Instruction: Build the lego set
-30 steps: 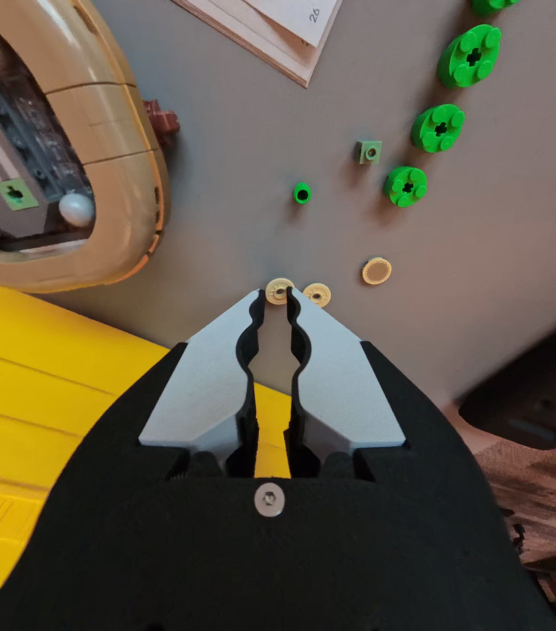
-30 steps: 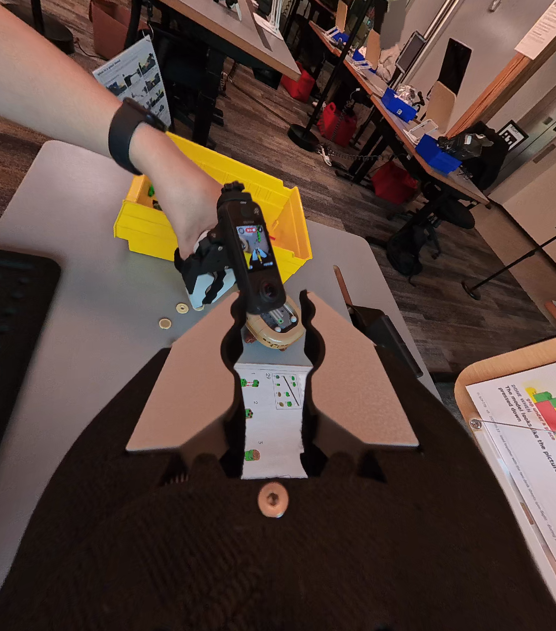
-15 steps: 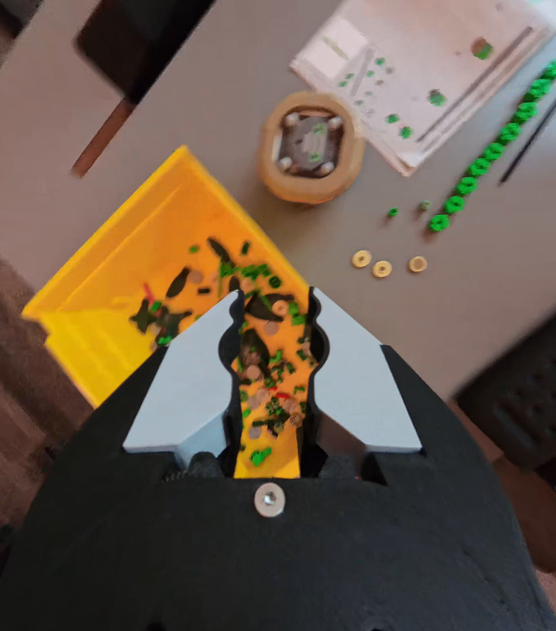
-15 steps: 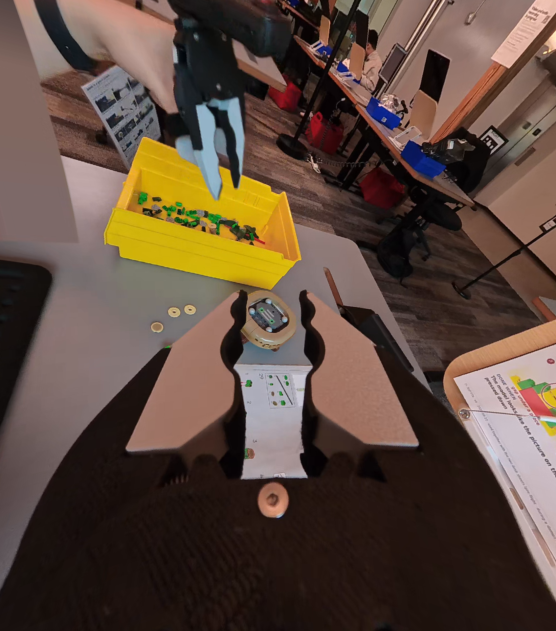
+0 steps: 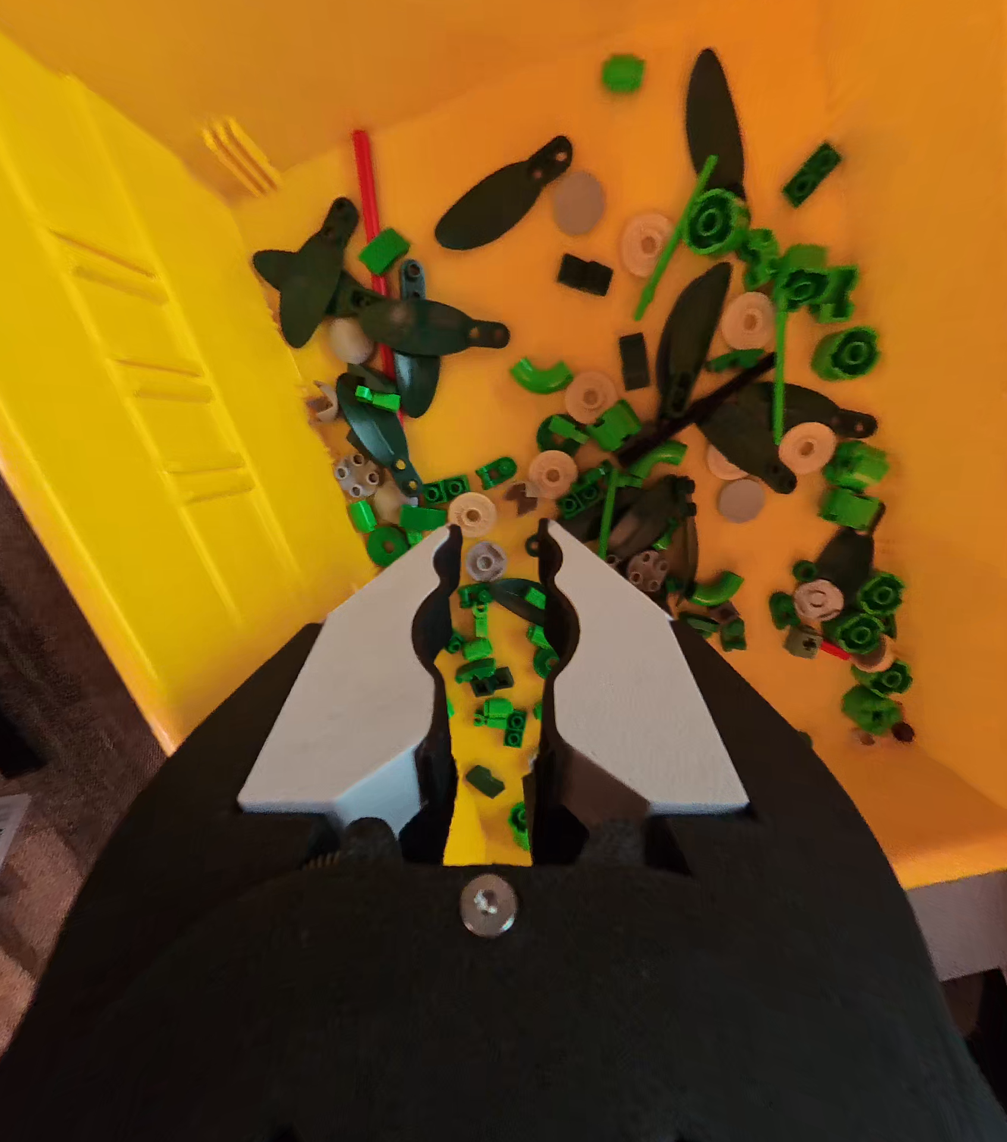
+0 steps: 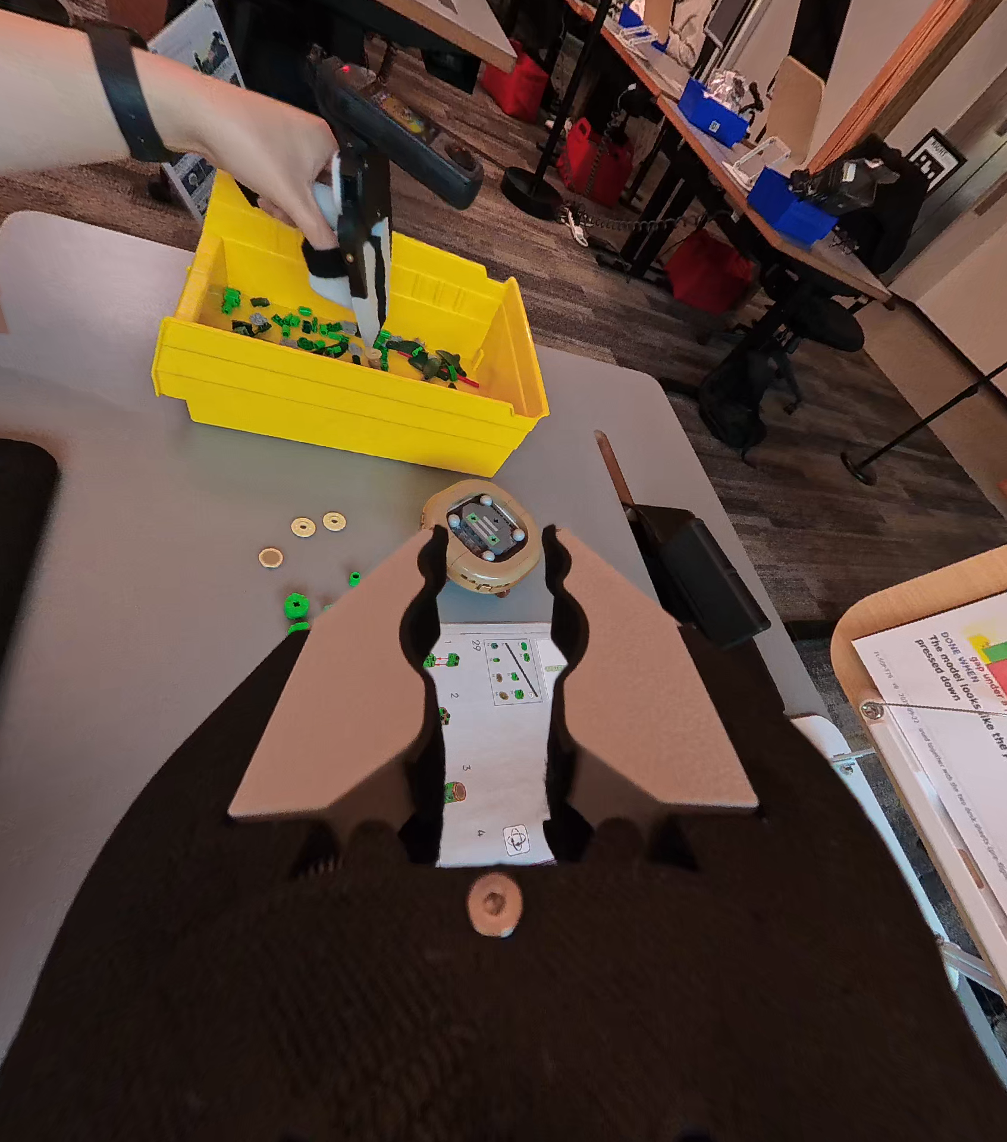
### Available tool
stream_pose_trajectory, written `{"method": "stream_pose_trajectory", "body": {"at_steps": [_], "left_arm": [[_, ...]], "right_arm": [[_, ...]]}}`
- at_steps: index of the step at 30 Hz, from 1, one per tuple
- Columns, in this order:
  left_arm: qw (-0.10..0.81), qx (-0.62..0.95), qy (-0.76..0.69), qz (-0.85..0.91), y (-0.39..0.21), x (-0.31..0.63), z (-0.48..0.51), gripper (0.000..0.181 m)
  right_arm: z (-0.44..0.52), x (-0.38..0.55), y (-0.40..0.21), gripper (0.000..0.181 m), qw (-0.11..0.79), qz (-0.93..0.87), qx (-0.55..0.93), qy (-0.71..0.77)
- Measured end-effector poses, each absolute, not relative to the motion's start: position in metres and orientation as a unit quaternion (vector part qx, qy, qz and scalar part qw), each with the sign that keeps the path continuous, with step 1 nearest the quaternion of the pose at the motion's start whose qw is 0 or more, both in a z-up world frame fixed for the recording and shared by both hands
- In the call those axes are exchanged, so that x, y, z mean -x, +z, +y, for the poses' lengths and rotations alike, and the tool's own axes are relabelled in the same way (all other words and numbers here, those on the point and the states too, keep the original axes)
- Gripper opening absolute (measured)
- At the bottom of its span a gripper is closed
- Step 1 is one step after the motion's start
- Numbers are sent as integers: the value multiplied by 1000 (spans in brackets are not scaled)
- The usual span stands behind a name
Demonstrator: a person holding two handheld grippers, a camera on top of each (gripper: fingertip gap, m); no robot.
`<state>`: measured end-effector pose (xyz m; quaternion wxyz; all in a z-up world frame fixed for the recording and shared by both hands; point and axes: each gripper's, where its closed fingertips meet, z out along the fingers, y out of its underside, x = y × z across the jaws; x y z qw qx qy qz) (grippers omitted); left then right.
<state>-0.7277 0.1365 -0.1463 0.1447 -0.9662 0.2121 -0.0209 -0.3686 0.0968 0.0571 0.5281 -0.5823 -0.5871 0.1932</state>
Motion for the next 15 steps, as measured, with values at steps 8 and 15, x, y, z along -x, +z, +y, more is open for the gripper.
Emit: {"method": "stream_pose_trajectory", "body": {"at_steps": [8,15], "left_arm": [[111,975,0,194,-165,736,142,20],[90,977,-10,191,-169,733,140,16]], "right_arm": [[98,367,56,31,526,-587,585,194],[99,366,55,31,524,-588,586,193]]}}
